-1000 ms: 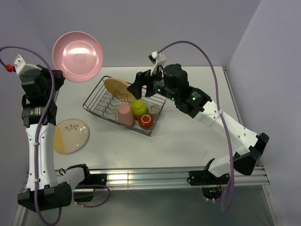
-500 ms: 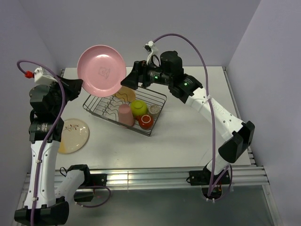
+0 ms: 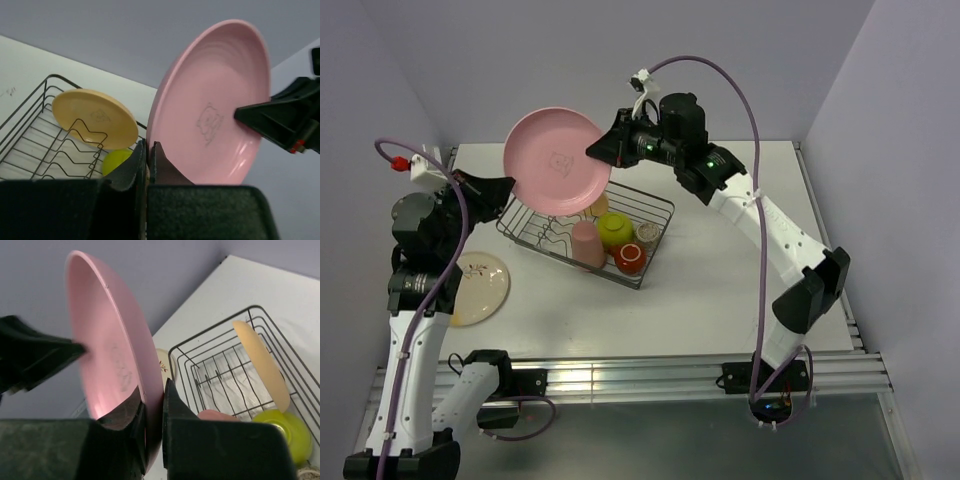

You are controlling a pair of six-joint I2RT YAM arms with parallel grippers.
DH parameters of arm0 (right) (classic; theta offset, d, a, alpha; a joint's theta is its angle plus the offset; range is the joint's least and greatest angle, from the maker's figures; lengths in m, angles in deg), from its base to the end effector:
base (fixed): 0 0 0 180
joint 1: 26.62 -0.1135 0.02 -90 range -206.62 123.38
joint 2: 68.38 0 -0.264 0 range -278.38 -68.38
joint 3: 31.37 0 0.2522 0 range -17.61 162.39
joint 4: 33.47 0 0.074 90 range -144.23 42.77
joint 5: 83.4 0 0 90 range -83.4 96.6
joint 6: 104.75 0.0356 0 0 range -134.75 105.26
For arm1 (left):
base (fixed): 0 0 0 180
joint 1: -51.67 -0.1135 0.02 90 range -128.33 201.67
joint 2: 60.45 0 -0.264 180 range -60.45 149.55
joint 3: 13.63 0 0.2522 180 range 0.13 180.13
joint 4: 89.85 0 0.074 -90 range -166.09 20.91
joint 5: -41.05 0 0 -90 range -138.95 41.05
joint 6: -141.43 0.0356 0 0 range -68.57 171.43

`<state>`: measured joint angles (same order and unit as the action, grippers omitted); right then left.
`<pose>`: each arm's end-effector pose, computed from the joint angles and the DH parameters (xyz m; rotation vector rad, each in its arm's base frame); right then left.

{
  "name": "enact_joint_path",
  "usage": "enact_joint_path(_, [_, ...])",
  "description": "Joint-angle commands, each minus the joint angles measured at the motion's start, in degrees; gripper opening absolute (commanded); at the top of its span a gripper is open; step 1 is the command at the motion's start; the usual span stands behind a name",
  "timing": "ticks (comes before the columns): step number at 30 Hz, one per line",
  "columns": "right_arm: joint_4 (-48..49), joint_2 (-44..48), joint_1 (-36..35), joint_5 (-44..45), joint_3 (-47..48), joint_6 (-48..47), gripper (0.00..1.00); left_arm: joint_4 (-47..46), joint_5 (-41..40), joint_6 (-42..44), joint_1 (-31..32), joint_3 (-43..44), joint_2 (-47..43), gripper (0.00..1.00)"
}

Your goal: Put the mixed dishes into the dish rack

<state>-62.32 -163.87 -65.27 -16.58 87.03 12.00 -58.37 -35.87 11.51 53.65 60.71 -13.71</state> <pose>0.2909 0.2506 0.4634 -0.5124 1.7384 1.1754 0.1706 -0.0140 0.4152 -0.3760 1.6475 -0.7413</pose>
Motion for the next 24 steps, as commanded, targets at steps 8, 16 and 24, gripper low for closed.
enact_joint_path(8, [-4.4, -2.0, -2.2, 10.5, 7.1, -8.3, 0.00, 8.1, -12.1, -1.8, 0.4, 3.8, 2.3, 0.57])
enact_joint_path(16, [-5.3, -3.4, -10.1, 33.2, 5.9, -25.5, 0.00, 18.3, -31.6, -10.7, 0.4, 3.2, 0.7, 0.75])
enact_joint_path(24, [3.9, -7.8, -17.4, 50.9, 4.9, -41.5, 0.00, 17.7, -31.8, -9.9, 0.4, 0.9, 1.9, 0.74])
